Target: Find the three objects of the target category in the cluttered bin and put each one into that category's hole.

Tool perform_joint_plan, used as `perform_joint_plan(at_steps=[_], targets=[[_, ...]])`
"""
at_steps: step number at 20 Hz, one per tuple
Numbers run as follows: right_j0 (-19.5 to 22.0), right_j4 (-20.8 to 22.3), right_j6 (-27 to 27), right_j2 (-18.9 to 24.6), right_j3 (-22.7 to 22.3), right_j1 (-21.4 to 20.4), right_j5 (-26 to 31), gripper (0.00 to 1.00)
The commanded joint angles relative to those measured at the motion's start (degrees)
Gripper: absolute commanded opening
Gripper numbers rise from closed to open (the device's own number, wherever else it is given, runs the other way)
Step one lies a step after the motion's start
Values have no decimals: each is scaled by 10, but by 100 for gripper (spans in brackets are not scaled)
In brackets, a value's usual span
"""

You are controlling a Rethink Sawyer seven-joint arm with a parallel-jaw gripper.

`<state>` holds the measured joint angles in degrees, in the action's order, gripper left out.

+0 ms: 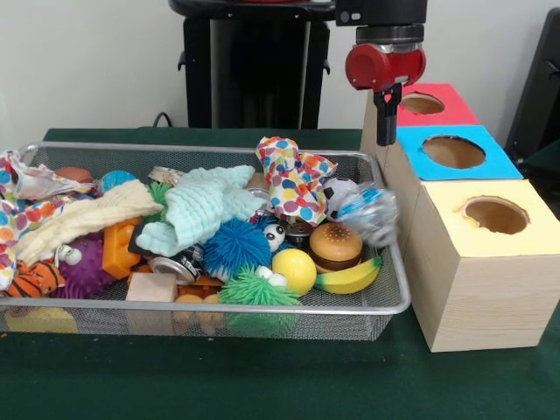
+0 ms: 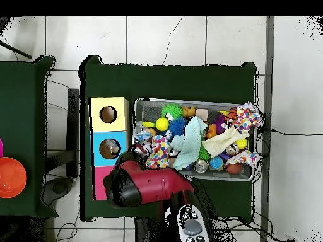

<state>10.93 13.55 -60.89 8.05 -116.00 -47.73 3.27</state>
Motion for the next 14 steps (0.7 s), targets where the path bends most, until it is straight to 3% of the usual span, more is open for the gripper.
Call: perform_joint_plan(at_steps=[1,9,11,14], targets=[[-8,-40,-117,38,-37,-42,101,0],[-20,-52,-115,29,-36,-53,113,0],[-23,-44,-109,20,-22,-35,107,0],[-46,-22,-107,-23,14,23,78,0]])
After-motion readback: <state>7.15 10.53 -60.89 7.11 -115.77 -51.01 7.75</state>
